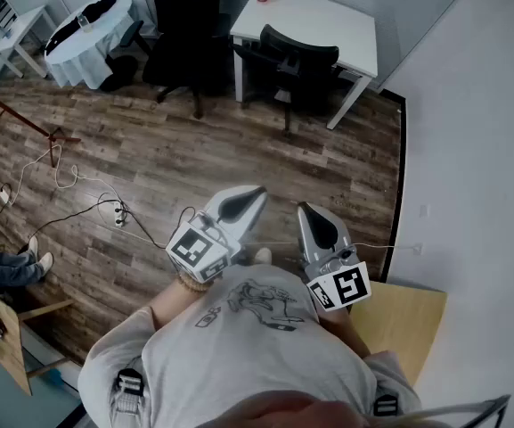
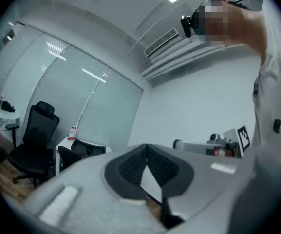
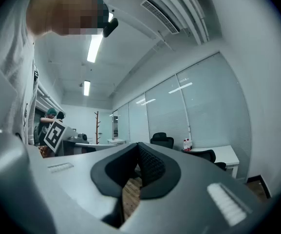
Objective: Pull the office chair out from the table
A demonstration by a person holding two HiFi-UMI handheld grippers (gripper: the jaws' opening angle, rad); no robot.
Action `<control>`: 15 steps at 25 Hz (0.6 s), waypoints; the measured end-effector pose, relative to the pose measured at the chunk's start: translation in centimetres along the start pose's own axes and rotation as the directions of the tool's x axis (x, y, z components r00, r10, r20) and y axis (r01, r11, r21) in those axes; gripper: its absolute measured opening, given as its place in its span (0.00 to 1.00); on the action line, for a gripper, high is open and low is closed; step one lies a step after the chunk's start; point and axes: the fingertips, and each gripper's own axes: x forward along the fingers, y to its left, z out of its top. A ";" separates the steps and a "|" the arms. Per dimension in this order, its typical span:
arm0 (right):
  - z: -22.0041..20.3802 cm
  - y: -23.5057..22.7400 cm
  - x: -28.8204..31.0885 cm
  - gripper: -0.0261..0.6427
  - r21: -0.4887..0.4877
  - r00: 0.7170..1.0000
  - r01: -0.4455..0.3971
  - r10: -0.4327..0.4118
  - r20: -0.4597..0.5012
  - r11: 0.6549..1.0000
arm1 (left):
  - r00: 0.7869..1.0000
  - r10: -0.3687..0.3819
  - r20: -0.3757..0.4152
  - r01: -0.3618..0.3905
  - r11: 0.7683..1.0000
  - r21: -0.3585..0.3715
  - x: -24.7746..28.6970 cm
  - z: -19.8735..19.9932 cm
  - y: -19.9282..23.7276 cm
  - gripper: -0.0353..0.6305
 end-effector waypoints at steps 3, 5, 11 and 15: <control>-0.1 0.2 0.7 0.05 -0.001 1.000 -0.001 0.001 -0.009 1.000 | 1.000 -0.004 -0.001 0.004 1.000 -0.003 -0.1 -0.2 0.2 0.06; -0.4 0.3 1.3 0.05 -0.002 1.000 -0.001 0.000 -0.011 1.000 | 1.000 -0.004 0.003 0.004 1.000 0.003 -0.3 -0.2 0.8 0.06; -1.3 1.5 2.6 0.05 0.002 1.000 0.027 -0.027 -0.015 1.000 | 1.000 0.011 -0.002 -0.011 1.000 0.024 -1.9 -0.6 3.0 0.06; -1.4 2.0 3.1 0.05 -0.002 0.999 0.029 -0.029 -0.019 1.000 | 1.000 0.007 -0.003 -0.007 0.999 0.048 -2.6 -0.1 4.0 0.06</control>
